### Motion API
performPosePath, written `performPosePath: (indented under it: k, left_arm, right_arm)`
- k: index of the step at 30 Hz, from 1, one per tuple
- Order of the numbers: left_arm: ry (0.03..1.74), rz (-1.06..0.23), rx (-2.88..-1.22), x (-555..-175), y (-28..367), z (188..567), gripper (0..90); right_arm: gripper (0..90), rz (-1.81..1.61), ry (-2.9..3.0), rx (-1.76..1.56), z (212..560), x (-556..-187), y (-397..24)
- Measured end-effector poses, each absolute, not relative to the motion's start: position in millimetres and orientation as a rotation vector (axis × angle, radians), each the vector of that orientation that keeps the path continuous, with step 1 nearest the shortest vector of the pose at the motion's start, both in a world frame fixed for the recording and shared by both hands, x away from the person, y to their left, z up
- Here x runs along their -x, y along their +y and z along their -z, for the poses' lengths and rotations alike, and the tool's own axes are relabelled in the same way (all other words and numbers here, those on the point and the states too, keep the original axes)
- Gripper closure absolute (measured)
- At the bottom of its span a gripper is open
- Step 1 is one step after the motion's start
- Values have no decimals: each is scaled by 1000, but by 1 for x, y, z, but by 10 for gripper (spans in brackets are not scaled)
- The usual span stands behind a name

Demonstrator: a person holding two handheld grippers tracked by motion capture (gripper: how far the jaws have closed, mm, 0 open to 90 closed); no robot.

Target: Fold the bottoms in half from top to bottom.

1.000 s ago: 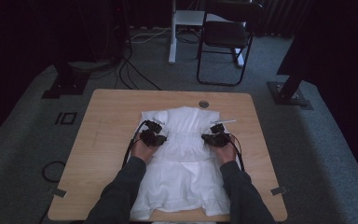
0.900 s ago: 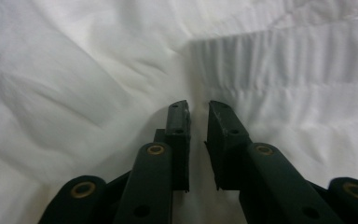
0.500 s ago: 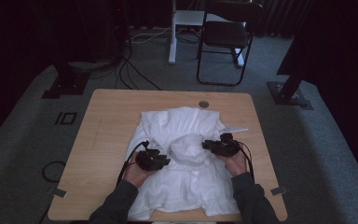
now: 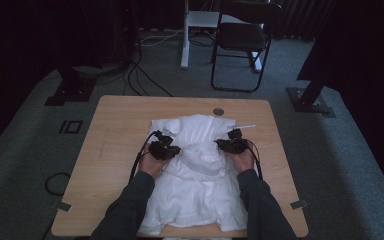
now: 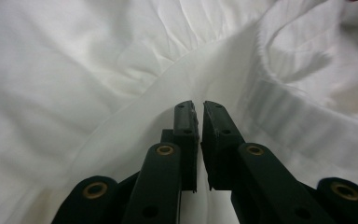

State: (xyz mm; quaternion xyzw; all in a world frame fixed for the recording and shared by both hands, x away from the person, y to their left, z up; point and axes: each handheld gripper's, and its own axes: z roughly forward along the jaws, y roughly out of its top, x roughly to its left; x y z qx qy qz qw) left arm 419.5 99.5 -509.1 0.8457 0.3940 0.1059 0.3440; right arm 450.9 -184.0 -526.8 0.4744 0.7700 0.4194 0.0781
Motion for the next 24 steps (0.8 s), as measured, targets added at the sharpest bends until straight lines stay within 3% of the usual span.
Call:
performPosePath:
  k: [5,14,24]
  left_arm:
    - [952,-237,-2239,-413,90,517,850]
    - [789,-186,-2239,-355,97,519,820]
    - [762,-156,-2274,-347,97,528,817]
  right_arm:
    - [777,-1278,2382,-1348,526,-440,-181]
    - [771,-1354,2441,-1155,511,-387,-187]
    - [729,-1271,2420,-1164,520,-404,-172]
